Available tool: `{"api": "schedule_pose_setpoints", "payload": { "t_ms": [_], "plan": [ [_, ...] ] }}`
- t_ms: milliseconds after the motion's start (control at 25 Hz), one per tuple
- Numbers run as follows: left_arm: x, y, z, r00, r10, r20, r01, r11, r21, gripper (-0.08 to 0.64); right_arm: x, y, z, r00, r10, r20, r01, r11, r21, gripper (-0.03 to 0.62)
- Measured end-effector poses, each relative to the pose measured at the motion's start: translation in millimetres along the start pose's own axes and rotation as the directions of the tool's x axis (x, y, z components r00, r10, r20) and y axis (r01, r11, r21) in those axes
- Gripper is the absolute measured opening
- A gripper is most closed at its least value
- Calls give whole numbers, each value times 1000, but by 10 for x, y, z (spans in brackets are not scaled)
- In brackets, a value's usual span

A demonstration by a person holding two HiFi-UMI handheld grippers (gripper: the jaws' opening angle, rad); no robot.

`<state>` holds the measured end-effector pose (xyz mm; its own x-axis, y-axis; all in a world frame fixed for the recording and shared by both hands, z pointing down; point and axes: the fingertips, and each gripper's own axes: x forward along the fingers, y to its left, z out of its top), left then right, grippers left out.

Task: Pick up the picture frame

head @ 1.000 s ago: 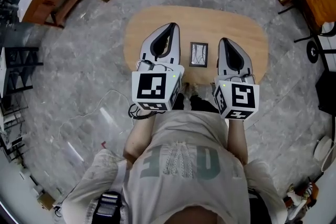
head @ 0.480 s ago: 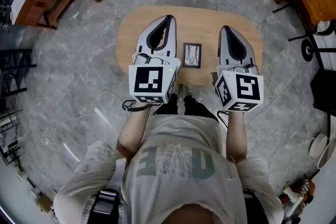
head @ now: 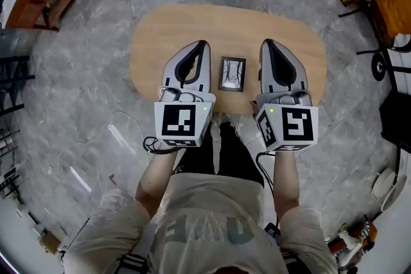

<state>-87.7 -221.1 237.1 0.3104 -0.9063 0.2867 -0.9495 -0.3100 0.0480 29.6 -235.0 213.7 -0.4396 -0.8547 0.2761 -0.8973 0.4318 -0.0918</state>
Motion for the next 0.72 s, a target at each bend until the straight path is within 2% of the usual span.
{"api": "schedule_pose_setpoints", "payload": {
  "t_ms": [280,480,720],
  "plan": [
    [251,284,-1210,995,36,-96,-39,999,-33,9,358,63,-1273,991,34,-132,-30,999,32,5],
    [386,172,-1645,992,27,-120,-32,998,-45,9,337,-23,-1887,977,65,-205,-48,995,88,5],
    [345,-126,-2147,980,-30,-198,18,998,-61,9,163,-70,-2471,966,29,-258,21,982,189,5]
  ]
}}
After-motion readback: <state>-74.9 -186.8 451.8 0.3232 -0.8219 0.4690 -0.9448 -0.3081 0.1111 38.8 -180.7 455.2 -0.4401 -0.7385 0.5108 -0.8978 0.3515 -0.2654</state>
